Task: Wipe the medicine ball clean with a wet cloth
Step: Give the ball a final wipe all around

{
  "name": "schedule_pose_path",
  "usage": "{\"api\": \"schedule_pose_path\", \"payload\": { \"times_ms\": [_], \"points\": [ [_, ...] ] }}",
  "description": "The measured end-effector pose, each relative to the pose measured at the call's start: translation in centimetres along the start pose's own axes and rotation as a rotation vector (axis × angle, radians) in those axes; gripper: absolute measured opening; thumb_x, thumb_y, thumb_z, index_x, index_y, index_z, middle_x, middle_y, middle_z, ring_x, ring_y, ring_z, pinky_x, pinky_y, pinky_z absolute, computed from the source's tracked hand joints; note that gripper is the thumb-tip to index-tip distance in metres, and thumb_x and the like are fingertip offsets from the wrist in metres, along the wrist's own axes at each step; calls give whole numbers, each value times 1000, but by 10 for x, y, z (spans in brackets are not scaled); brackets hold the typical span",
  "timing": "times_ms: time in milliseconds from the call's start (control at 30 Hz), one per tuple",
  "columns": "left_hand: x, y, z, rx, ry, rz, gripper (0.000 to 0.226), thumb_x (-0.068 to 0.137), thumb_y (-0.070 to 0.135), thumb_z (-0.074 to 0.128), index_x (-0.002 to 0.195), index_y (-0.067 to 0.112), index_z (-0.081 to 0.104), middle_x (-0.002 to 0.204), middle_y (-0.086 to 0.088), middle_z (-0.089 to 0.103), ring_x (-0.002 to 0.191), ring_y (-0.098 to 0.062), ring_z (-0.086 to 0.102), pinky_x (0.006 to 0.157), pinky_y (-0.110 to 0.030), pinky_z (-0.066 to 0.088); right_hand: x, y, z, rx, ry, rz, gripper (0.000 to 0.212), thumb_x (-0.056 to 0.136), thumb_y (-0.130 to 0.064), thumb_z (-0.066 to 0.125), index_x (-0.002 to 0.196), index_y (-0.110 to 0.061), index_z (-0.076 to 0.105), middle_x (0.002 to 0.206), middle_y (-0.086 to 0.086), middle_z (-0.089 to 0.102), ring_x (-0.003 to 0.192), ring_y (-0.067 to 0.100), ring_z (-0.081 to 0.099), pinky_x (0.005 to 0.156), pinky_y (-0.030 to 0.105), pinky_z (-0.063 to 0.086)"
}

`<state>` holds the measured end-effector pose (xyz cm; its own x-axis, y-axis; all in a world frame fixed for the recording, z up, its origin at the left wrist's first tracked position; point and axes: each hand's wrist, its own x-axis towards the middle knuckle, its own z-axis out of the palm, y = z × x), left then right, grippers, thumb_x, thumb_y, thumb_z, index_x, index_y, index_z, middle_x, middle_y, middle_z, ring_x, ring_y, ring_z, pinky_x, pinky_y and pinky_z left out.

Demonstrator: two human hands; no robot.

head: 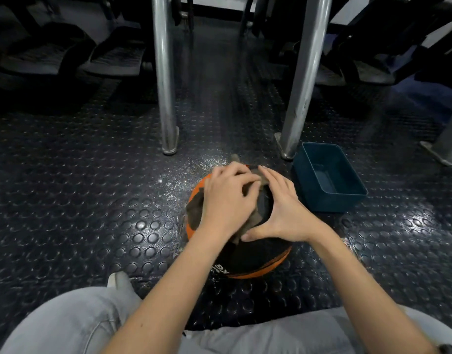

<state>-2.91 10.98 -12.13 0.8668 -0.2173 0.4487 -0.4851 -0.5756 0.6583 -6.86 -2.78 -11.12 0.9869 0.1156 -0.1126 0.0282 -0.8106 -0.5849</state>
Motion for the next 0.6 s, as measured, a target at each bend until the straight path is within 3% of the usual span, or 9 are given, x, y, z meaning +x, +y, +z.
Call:
{"api": "schedule_pose_path", "payload": {
  "times_ms": [167, 267, 400, 467, 533, 600],
  "points": [
    [54, -12, 5, 13, -221, -146, 18, 90, 29, 58, 95, 25, 75, 104, 4, 67, 103, -22, 55, 94, -34, 41, -2, 0, 1, 19, 13, 4, 142, 36, -67, 78, 150, -25, 3, 152, -16, 0, 136, -2, -4, 118, 39, 9],
    [77, -26, 5, -80, -328, -327, 15, 88, 23, 62, 93, 20, 76, 93, 0, 71, 85, -11, 60, 72, -15, 44, -3, -1, 1, 37, 12, -10, 139, 42, -58, 86, 149, -28, 4, 151, -18, 1, 136, -2, -3, 118, 38, 8],
    [97, -67, 8, -137, -478, -502, 17, 91, 18, 59, 82, 13, 72, 87, -8, 65, 87, -17, 54, 65, -18, 41, -6, -1, 6, 31, 27, -25, 137, 41, -63, 84, 149, -32, 5, 151, -22, 2, 139, 1, -3, 118, 41, 8],
    [98, -79, 7, -109, -560, -535, 21, 96, 15, 51, 85, 9, 67, 82, -9, 57, 81, -17, 50, 52, -12, 36, -5, -1, 8, 33, 29, -28, 135, 40, -66, 79, 148, -34, 5, 150, -23, 1, 140, 3, -3, 118, 43, 9],
    [93, -81, 5, -189, -538, -543, 20, 96, 11, 48, 83, 10, 64, 75, -4, 54, 68, -11, 48, 48, -9, 34, -4, -1, 7, 30, 27, -34, 135, 41, -64, 82, 148, -34, 5, 150, -24, 2, 139, 3, -3, 118, 43, 9],
    [85, -71, -2, -328, -462, -524, 17, 93, 12, 55, 84, 19, 68, 74, 7, 60, 68, -2, 51, 50, -3, 37, -5, -1, 6, 27, 28, -37, 136, 41, -61, 85, 148, -34, 6, 148, -25, 2, 138, -1, -2, 118, 38, 8]
  ]
}}
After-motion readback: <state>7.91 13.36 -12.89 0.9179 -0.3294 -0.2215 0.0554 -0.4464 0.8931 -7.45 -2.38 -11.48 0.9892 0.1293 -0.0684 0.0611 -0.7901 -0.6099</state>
